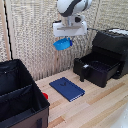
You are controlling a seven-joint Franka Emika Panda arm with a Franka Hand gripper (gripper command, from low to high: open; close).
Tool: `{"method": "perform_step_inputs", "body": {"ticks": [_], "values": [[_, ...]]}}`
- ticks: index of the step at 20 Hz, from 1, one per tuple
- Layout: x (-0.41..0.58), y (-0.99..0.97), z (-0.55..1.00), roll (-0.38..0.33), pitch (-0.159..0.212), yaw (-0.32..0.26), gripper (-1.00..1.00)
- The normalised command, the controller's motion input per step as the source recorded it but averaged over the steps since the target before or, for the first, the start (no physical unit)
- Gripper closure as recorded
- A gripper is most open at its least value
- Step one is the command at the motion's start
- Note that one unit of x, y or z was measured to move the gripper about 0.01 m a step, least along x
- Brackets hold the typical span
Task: Gently grip the air fryer handle with your gripper and kindly pull it open by sliding your gripper away from the base. Gradually bring your gripper in line with the blue bowl and gently capture it, without tightening your grip too much. Securely place the blue bowl inside the opened air fryer with a steady position. Liberate your robot's gripper, and withdraw your gripper from the proximity of the air fryer.
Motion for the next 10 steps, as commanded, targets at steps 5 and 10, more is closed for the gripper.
{"method": "perform_step_inputs", "body": {"ticks": [5, 10], "values": [[0.000, -0.49, 0.00, 0.000, 0.002, -0.275, 1.00], [0.000, -0.58, 0.00, 0.000, 0.000, -0.240, 1.00]]}}
